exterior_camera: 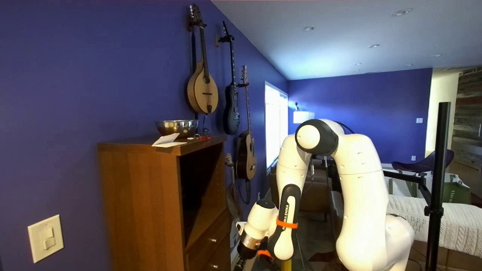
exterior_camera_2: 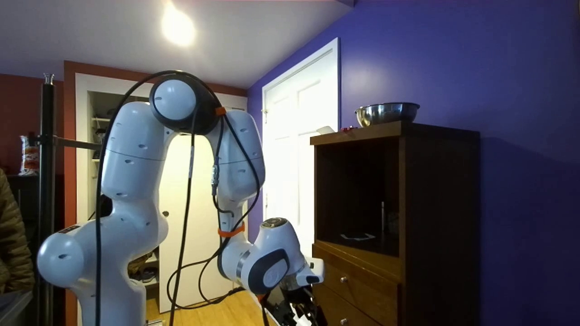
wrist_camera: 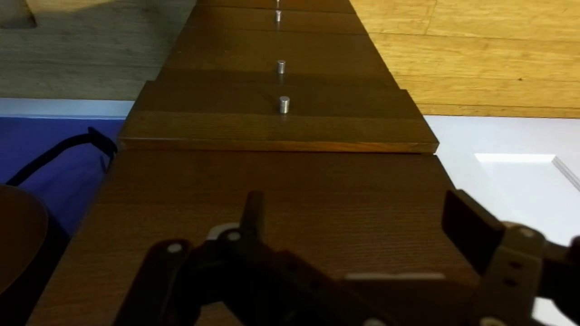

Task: Open the second drawer

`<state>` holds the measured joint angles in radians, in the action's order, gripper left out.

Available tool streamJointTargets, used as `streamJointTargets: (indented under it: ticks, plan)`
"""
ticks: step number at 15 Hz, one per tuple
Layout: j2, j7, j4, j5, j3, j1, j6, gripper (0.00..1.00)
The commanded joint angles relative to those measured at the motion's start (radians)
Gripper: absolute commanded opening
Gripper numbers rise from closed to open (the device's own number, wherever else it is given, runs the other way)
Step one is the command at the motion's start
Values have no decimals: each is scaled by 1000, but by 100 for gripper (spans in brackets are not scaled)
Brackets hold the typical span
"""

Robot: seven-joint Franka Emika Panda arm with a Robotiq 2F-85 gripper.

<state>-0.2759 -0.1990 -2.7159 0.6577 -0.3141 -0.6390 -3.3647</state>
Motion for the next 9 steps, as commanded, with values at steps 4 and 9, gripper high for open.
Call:
streamJointTargets:
  ticks: [4, 9]
  plan:
    - [-40, -13, 20, 20, -63, -80, -4, 100]
    - [-87, -45, 74, 33, -232, -260, 154, 100]
